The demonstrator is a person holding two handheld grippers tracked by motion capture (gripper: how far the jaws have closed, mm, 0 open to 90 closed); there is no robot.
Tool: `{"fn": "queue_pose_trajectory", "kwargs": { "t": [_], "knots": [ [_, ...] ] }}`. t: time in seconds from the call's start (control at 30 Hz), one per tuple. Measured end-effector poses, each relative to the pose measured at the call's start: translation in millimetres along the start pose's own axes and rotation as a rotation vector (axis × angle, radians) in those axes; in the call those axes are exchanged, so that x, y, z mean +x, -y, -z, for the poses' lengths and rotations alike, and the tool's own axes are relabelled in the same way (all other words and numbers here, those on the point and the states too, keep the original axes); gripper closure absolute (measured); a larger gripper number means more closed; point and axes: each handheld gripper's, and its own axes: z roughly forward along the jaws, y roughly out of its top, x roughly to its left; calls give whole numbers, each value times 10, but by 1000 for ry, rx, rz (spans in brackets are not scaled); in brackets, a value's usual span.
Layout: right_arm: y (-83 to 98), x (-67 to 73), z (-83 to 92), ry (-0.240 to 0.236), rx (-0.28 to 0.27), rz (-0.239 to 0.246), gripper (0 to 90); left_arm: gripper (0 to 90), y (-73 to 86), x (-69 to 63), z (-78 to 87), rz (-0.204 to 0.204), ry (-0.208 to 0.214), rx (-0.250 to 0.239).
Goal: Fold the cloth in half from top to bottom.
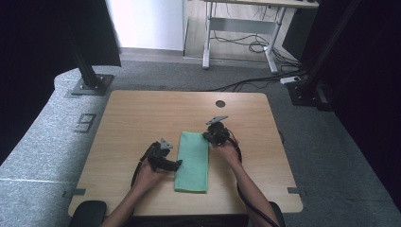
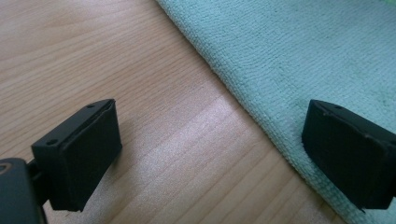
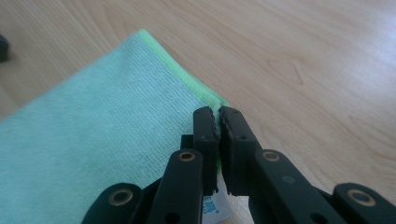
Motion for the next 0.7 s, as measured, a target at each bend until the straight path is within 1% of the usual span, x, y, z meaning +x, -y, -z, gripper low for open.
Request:
{"fn": "queue_pose_trajectory", "kwargs": {
  "t": [0.07, 0.13, 0.2, 0.4, 0.53, 0.6, 0.63, 0.67, 0.7],
  "knots": [
    [-13, 2, 25, -3, -4, 6, 846, 47, 0, -1, 0, 1, 0, 0],
    [-72, 39, 144, -22, -23, 24, 845, 47, 0, -2, 0, 2, -1, 1],
    [-86, 54, 173, -26, -26, 25, 845, 46, 0, -3, 0, 3, -2, 0],
    [-161, 165, 397, -46, -56, 83, 843, 46, 1, -4, 1, 3, -3, 1],
    [-170, 232, 532, -65, -71, 103, 842, 46, 1, -5, 1, 4, -4, 1],
    [-151, 289, 642, -83, -89, 124, 842, 46, 1, -7, 1, 5, -4, 1],
    [-151, 289, 642, -83, -89, 124, 842, 46, 1, -7, 1, 4, -5, 1],
    [-125, 331, 706, -96, -96, 134, 841, 46, 1, -7, 1, 5, -5, 0],
    [-125, 331, 706, -96, -96, 134, 841, 46, 1, -7, 1, 5, -5, 0]
  ]
}}
